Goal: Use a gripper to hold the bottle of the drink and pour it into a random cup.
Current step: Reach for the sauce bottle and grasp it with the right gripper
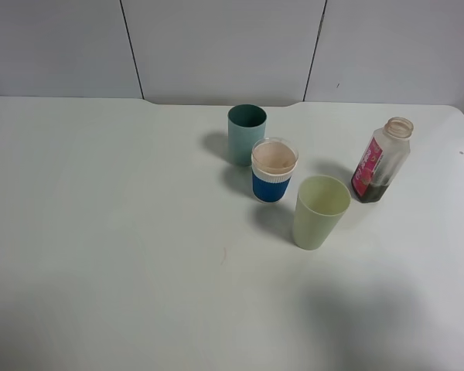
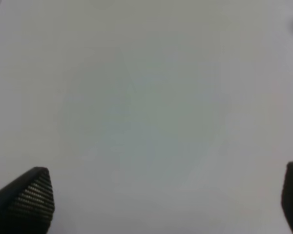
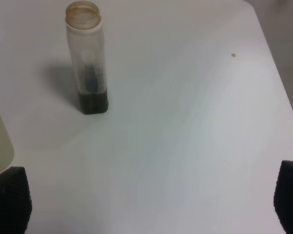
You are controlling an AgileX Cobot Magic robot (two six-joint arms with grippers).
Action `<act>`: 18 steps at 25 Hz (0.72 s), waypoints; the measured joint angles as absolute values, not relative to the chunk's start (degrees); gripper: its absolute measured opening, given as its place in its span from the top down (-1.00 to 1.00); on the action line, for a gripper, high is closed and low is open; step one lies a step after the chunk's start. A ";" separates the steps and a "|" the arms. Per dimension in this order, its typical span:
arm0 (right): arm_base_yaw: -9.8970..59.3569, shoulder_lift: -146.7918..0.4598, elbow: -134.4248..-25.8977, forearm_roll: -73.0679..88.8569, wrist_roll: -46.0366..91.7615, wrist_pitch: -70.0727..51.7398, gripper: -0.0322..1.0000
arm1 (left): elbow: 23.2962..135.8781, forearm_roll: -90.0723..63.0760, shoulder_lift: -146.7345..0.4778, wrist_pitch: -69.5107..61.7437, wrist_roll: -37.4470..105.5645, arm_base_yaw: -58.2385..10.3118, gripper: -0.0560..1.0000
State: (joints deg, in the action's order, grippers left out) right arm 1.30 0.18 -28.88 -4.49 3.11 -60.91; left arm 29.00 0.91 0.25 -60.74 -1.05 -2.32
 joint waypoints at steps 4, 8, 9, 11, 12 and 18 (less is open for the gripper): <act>1.30 0.18 -28.88 -4.49 3.11 -60.91 -0.99 | 29.00 0.91 0.25 -60.74 -1.05 -2.32 -0.86; 1.30 0.18 -28.88 -4.49 3.11 -60.91 -0.99 | 29.00 0.91 0.25 -60.74 -1.05 -2.32 -0.86; 1.30 0.18 -28.88 -4.49 3.11 -60.91 -0.99 | 29.00 0.91 0.25 -60.74 -1.05 -2.32 -0.86; 1.30 0.18 -28.88 -4.49 3.11 -60.91 -0.99 | 29.00 0.91 0.25 -60.74 -1.05 -2.32 -0.86; 1.30 0.18 -28.88 -4.49 3.11 -60.91 -0.99 | 29.00 0.91 0.25 -60.74 -1.05 -2.32 -0.86; 1.30 0.18 -28.88 -4.49 3.11 -60.91 -0.99 | 29.00 0.91 0.25 -60.74 -1.05 -2.32 -0.86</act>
